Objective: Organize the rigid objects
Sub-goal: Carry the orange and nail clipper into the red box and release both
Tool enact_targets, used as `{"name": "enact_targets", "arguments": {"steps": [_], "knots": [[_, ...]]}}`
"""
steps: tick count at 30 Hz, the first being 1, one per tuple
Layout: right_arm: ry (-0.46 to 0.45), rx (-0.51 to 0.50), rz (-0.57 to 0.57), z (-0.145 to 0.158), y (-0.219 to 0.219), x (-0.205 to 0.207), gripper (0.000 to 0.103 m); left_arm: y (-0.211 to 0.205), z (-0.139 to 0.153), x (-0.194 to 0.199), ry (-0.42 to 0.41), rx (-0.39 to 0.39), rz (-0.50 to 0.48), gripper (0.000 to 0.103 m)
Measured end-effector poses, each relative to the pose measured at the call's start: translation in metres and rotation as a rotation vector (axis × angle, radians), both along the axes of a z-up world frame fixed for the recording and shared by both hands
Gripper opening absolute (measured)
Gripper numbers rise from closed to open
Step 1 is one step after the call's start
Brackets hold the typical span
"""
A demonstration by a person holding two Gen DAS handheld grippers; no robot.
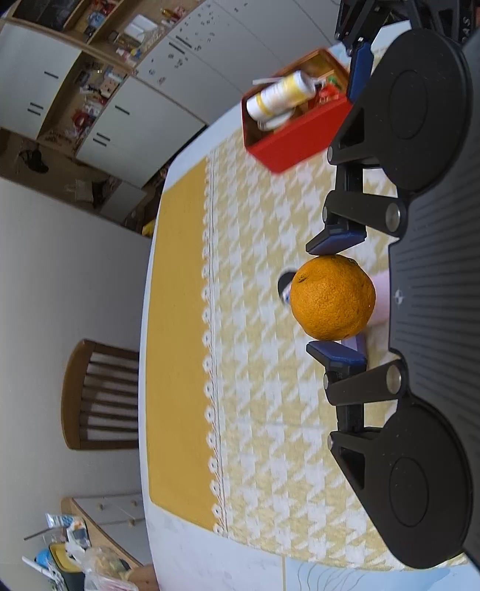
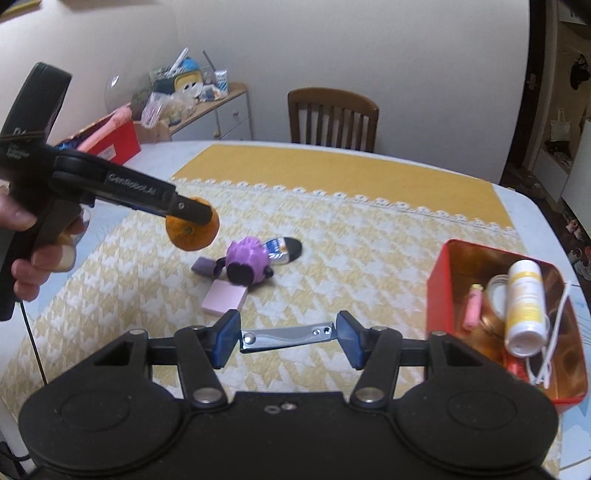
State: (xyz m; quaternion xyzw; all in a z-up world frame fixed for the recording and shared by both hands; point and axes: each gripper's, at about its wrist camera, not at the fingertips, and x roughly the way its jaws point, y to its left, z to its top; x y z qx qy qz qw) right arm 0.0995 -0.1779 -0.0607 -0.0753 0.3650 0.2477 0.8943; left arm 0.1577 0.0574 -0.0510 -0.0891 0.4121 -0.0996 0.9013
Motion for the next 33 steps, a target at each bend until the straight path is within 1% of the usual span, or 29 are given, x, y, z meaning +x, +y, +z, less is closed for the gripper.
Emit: {"name": "enact_targets", "arguments": {"steps": [3,6,10,19,23,27,33], "knots": [[-0.016,0.003,-0.021,0.006,-0.011,-0.002,0.057,-0.014,0.009,-0.004,-0.025,-0.003,-0.037,0.05],[-0.04,-0.028,-0.054,0.01,-0.021,-0.004,0.057,-0.03,0.016,-0.007,-0.039,-0.025,-0.071,0.05],[-0.057,-0.03,-0.087,0.015,-0.04,-0.007,0.057,-0.054,0.025,-0.01,-0.058,-0.034,-0.114,0.05],[-0.077,-0.039,-0.152,0.018,-0.082,-0.006,0.057,-0.115,0.032,-0.008,-0.075,-0.039,-0.209,0.05],[-0.086,-0.046,-0.174,0.019,-0.103,-0.006,0.057,-0.142,0.029,-0.005,-0.063,-0.049,-0.257,0.05],[-0.083,-0.044,-0.197,0.015,-0.124,-0.004,0.057,-0.17,0.019,0.003,-0.016,-0.052,-0.304,0.05],[-0.072,-0.054,-0.224,0.007,-0.152,0.0,0.057,-0.205,0.005,0.016,0.026,-0.04,-0.344,0.05]]}}
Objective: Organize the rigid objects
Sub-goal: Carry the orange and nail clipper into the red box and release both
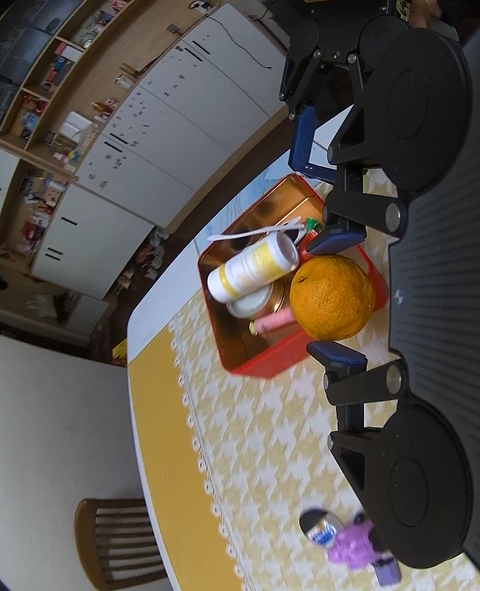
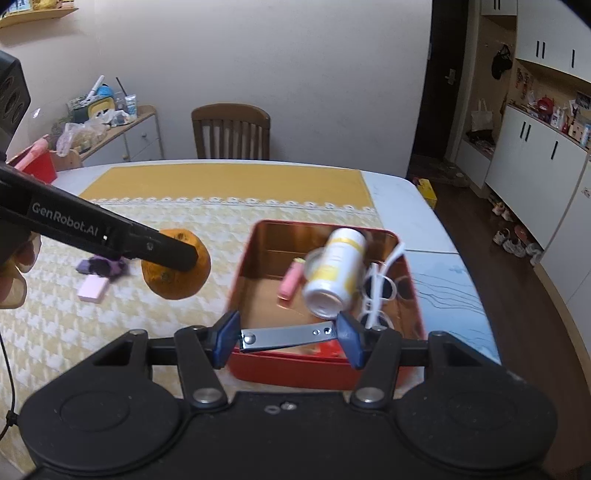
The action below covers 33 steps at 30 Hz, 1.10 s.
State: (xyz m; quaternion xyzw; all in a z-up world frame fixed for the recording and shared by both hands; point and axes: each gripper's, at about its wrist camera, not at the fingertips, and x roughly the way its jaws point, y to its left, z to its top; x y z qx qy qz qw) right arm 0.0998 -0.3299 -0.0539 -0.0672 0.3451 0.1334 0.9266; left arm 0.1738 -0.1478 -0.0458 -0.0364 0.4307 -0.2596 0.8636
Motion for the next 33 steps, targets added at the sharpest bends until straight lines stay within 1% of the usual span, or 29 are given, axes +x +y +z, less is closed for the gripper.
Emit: {"name": "enact_targets", "arguments": {"steps": [3,7,11,15,21,26,29,33], "knots": [[-0.001,-0.013,-0.003,-0.002,-0.011,0.005,0.057,-0.015,-0.005,0.008,0.016,0.016,-0.008,0.05],[0.004,-0.042,0.003,-0.006,-0.022,0.017,0.057,-0.037,-0.01,0.018,0.009,0.066,-0.015,0.05],[0.006,-0.055,0.026,-0.009,-0.029,0.027,0.057,-0.053,-0.019,0.029,0.029,0.1,-0.019,0.05],[0.031,-0.077,0.056,-0.018,-0.033,0.035,0.057,-0.065,-0.031,0.037,0.05,0.146,-0.018,0.05],[0.064,-0.1,0.102,-0.033,-0.036,0.047,0.057,-0.077,-0.048,0.048,0.091,0.184,-0.003,0.05],[0.094,-0.116,0.125,-0.044,-0.037,0.061,0.056,-0.087,-0.058,0.058,0.117,0.188,0.01,0.05],[0.114,-0.123,0.146,-0.05,-0.039,0.068,0.056,-0.093,-0.065,0.061,0.127,0.204,0.007,0.05],[0.133,-0.125,0.149,-0.056,-0.041,0.074,0.057,-0.096,-0.065,0.064,0.11,0.204,0.008,0.05]]}}
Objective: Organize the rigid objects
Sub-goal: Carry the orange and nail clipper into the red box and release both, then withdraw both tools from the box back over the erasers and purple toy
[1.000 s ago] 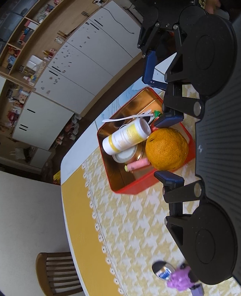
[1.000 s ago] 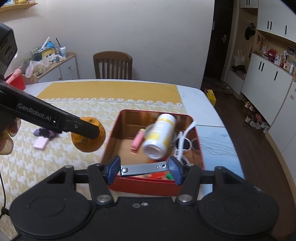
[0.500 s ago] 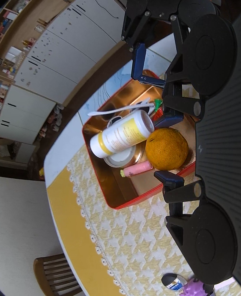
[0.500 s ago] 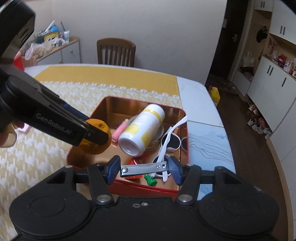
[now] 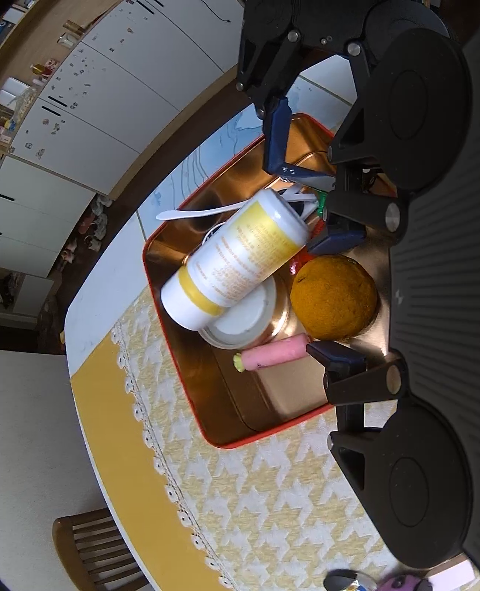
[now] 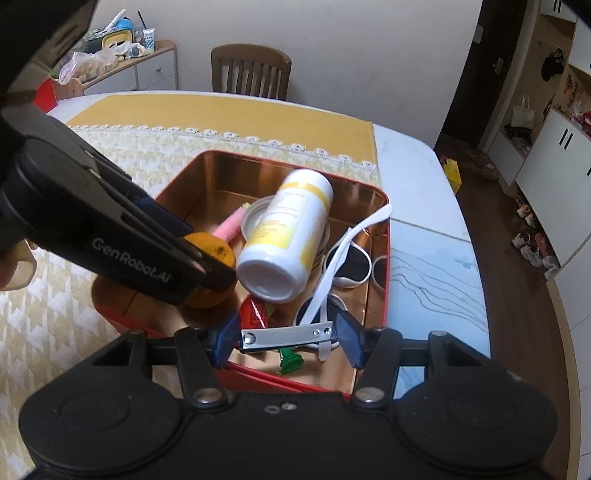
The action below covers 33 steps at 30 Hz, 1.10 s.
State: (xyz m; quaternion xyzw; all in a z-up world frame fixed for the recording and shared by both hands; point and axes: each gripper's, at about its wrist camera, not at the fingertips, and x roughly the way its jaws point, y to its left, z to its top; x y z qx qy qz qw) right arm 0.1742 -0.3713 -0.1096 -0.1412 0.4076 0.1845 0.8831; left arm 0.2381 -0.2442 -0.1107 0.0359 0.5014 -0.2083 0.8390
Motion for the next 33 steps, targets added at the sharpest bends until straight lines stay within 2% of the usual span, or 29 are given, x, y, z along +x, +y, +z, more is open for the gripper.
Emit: {"name": "enact_targets", "arguments": {"steps": [7,16,33], "knots": [[0.038,0.034,0.002,-0.004,-0.004,0.008,0.056,-0.005,0.0,0.005,-0.009,0.006,0.002,0.05],[0.033,0.084,-0.031,0.003,-0.012,0.001,0.061,0.003,0.002,0.005,-0.008,-0.041,0.027,0.05],[0.005,0.192,-0.165,0.02,-0.026,-0.019,0.069,0.015,0.034,-0.025,-0.123,-0.068,-0.007,0.05]]}}
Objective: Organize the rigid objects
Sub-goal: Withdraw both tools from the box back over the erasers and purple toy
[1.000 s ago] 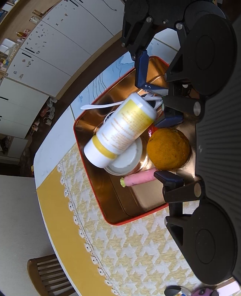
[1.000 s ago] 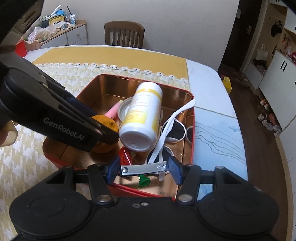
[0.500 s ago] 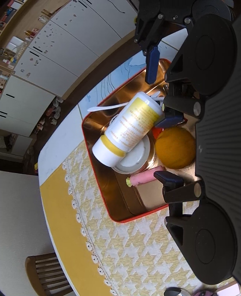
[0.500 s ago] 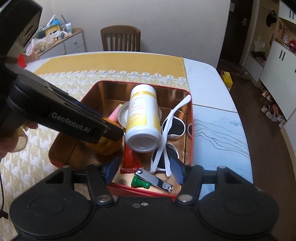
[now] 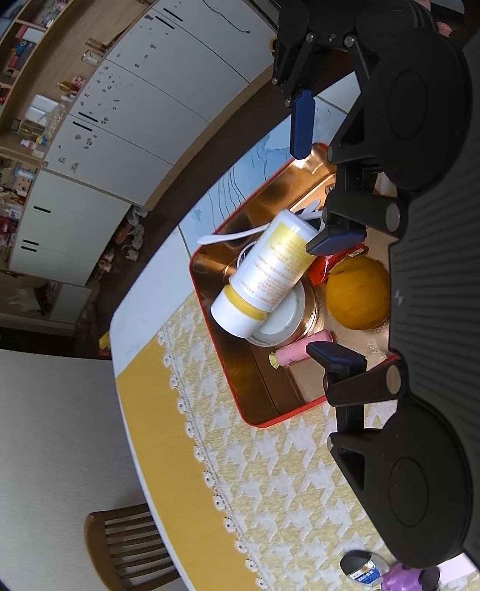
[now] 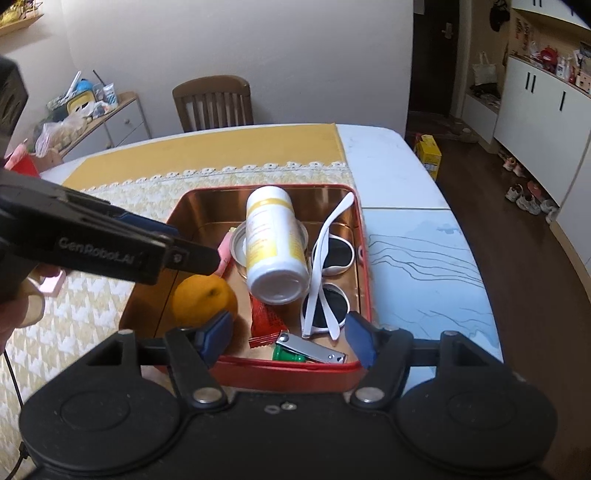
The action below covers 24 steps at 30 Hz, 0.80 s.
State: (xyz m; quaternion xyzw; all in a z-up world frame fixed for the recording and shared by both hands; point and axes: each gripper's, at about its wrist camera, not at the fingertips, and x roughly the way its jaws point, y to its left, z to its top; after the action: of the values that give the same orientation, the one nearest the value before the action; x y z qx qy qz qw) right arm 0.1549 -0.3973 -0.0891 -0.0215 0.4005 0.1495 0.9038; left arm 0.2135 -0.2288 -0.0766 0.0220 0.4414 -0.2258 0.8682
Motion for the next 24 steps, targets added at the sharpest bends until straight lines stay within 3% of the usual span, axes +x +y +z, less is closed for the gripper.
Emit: {"name": "enact_targets", "arguments": {"steps": [3,5,12,14,21,24], "knots": [[-0.019,0.013,-0.014,0.006,0.0,-0.005,0.072,0.005,0.008,-0.008,-0.019,-0.016,-0.005,0.051],[-0.032,0.022,-0.021,0.01,0.001,-0.009,0.077,0.01,0.013,-0.014,-0.039,-0.023,-0.006,0.058],[-0.07,0.057,-0.037,0.024,0.011,-0.022,0.086,0.036,0.03,-0.035,-0.099,-0.041,0.005,0.06],[-0.08,0.063,-0.033,0.028,0.016,-0.026,0.088,0.045,0.034,-0.042,-0.124,-0.042,0.005,0.066],[-0.132,0.084,-0.008,0.041,0.047,-0.039,0.101,0.089,0.044,-0.063,-0.169,-0.046,0.055,0.069],[-0.147,0.099,0.007,0.045,0.062,-0.042,0.103,0.111,0.046,-0.07,-0.182,-0.045,0.091,0.076]]}}
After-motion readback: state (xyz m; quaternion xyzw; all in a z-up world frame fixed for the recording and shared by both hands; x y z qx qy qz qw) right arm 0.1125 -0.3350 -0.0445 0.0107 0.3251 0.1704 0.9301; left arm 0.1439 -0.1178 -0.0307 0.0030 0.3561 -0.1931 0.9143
